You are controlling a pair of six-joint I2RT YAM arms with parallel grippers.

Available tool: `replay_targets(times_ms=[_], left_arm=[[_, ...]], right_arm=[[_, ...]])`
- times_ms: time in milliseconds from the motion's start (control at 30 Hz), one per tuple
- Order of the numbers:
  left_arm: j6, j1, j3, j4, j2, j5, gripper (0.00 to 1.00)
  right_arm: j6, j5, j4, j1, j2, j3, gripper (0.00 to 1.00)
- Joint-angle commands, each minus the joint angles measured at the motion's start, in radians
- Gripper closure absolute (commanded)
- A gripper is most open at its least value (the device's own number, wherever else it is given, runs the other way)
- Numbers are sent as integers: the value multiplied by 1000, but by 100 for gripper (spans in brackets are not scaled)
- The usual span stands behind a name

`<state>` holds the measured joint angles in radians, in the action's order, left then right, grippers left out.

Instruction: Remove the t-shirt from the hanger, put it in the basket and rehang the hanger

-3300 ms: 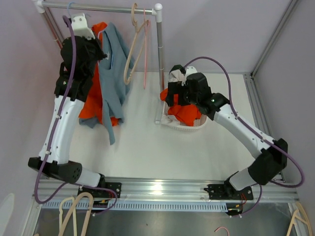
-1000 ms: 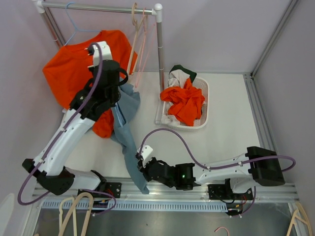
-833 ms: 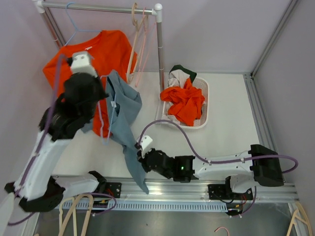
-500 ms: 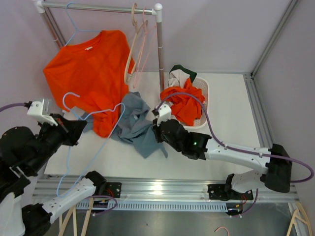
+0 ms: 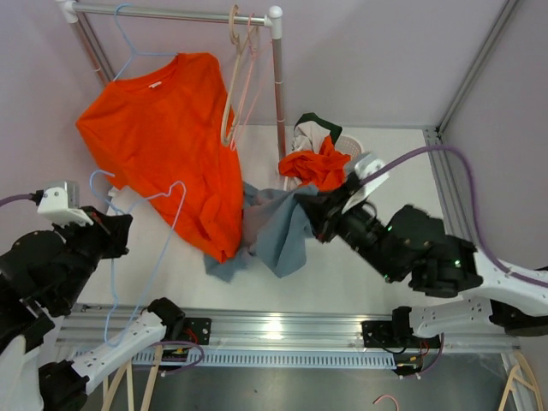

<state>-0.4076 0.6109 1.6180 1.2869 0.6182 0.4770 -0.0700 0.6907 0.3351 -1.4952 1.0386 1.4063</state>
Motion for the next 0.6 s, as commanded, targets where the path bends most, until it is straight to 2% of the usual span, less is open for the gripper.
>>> replay_targets(times_ms=[0,33,167,333,367,467,567], left_arm=[[38,0,-23,-159,46,106,99],[46,1,-20,-182,70,120,99],[67,1,3,-274,127,129,99],[72,0,-3,-314,179,135,99],[73,0,-6,-319,184,138,99],[79,0,-24,-331,183,152,99],[87,-2,-35,-340,179,167,99]], right_arm=[[131,114,14,68,32,196,100],[130,72,37,170,63,247,100],[174,-94,47,388,201,463,100],[226,-186,77,565,446,807,100],[228,-221,87,623,486,935,100],[245,-273,81,691,621,1110,100],[286,-281,-66,745,659,1099,100]])
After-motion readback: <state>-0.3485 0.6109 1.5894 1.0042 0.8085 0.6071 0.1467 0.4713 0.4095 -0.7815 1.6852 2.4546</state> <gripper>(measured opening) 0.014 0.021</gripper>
